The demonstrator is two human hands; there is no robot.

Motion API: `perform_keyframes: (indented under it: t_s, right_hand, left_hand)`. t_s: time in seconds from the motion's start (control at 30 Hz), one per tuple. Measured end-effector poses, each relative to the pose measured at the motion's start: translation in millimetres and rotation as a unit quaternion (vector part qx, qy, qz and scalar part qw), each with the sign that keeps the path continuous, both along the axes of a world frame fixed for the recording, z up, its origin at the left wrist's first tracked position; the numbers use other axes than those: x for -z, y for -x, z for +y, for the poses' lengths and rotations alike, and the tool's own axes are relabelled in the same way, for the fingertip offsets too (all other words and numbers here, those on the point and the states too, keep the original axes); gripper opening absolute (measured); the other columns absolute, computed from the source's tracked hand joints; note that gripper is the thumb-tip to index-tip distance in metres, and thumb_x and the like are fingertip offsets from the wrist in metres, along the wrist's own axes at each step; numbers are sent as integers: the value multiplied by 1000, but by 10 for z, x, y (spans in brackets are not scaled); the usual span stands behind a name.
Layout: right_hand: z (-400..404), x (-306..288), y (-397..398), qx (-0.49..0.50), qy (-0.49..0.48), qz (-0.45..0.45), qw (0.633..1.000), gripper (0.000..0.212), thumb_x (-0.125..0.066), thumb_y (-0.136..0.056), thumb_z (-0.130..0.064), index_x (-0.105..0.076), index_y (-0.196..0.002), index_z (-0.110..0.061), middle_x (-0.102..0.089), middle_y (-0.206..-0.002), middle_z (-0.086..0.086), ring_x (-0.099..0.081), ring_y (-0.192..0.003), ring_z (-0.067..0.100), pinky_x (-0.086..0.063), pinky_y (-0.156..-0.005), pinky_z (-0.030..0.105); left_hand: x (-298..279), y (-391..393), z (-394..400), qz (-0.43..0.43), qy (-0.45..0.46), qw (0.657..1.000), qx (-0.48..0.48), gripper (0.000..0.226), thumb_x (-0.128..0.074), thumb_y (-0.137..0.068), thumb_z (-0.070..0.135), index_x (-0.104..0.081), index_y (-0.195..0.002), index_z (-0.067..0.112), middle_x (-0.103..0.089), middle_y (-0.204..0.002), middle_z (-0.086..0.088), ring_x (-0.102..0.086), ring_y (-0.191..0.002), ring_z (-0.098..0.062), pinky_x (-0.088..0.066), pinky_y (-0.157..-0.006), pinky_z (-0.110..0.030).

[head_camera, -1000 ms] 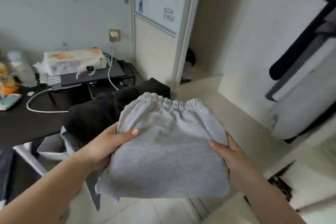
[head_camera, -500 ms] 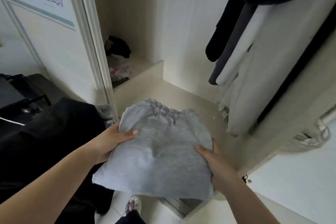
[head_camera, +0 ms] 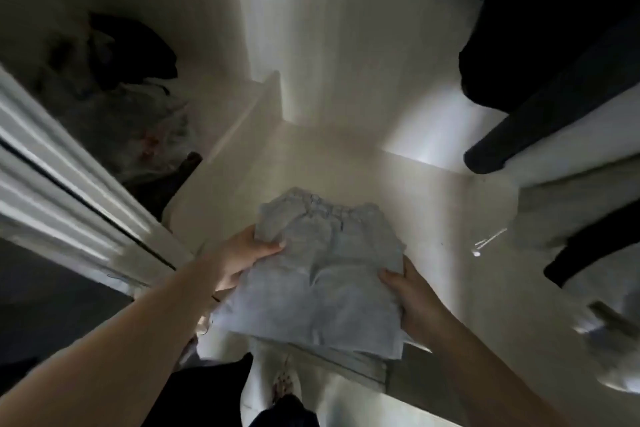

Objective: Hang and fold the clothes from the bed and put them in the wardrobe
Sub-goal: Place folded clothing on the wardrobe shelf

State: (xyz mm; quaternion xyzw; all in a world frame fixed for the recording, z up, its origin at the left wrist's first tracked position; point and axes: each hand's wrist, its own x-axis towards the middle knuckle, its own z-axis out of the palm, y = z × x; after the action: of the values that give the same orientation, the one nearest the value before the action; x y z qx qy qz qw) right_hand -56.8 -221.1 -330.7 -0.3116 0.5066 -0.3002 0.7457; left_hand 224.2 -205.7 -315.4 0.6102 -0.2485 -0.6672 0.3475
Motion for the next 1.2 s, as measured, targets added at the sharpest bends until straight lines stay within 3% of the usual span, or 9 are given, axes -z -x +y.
perform_keyframes:
  t_s: [0.03, 0.2, 0.37, 0.5, 0.7, 0.77, 0.87, 1.0, 1.2]
  right_hand:
    - [-106, 21, -39, -12, -11, -10, 1000, 90, -88, -57, -38, -46, -135, -23, -64, -123, 8, -64, -108, 29, -57, -80, 42]
    - [-703, 109, -176, 1, -18, -7, 1000, 47, -51, -92, -6, -45, -136, -23, -64, -121, 10, -67, -100, 25, -58, -69, 34]
    - [-1211, 419, -252, 26, -26, -5, 999, 46, -50, -94, -8, -46, -137, -24, -61, -126, 13, -62, -110, 33, -56, -82, 43]
    - [-1339, 905, -368, 65, -31, 6, 997, 49, -47, -96, -3, -44, -139, -26, -59, -128, 10, -63, -108, 28, -58, -74, 38]
    - [-1193, 1622, -394, 39, 48, 180, 982, 61, -50, -92, 1, -39, -140, -35, -51, -139, -2, -53, -122, 18, -47, -100, 40]
    - [-1131, 1690, -362, 15, 116, 286, 951, 66, -51, -88, -7, -31, -146, -30, -44, -144, -3, -45, -129, 19, -41, -106, 41]
    - [-995, 1690, -360, -52, 316, 482, 815, 65, -44, -80, -17, -38, -144, -13, -40, -146, 13, -37, -135, 28, -33, -111, 37]
    - [-865, 1737, -517, -162, 504, 479, 700, 51, -53, -76, -23, -52, -126, -13, -38, -148, 19, -33, -138, 32, -36, -105, 49]
    - [-1051, 1936, -778, -238, 484, 552, 636, 59, -52, -81, -47, -50, -133, -19, -36, -149, 18, -30, -139, 31, -26, -108, 54]
  left_hand:
    - [71, -58, -149, -2, -1, 1000, 18, 38, -66, -87, 14, -56, -124, 8, -68, -113, -17, -66, -103, -32, -52, -89, -44]
    - [215, -280, -869, 0, 36, 994, 108, 47, -66, -87, 16, -51, -132, 17, -65, -123, -7, -65, -108, -23, -54, -86, -34]
    - [502, -498, -1480, -24, 81, 986, 142, 43, -61, -91, 7, -48, -128, 25, -64, -119, 5, -67, -101, -6, -55, -77, -20]
    - [1094, -571, -1754, -159, 116, 966, 170, 58, -67, -88, 15, -42, -140, 19, -56, -132, 4, -55, -121, -13, -44, -100, -30]
    - [1861, -546, -1708, -265, 56, 950, 157, 77, -73, -83, 27, -31, -147, 13, -43, -145, -6, -41, -134, -23, -32, -109, -32]
    - [1877, -519, -1613, -360, 79, 925, 99, 90, -75, -81, 28, -20, -151, 11, -37, -149, -11, -37, -136, -28, -32, -111, -37]
    - [1853, -426, -1366, -569, 235, 782, 94, 81, -60, -84, 46, -28, -146, 5, -40, -141, -22, -38, -129, -38, -35, -106, -50]
    - [1948, -71, -1004, -596, 356, 659, 290, 79, -40, -86, 61, -27, -145, 10, -31, -150, -18, -29, -138, -34, -30, -107, -60]
    - [2182, -6, -964, -632, 273, 640, 342, 78, -35, -87, 64, -30, -144, 12, -24, -155, -21, -21, -143, -37, -18, -109, -63]
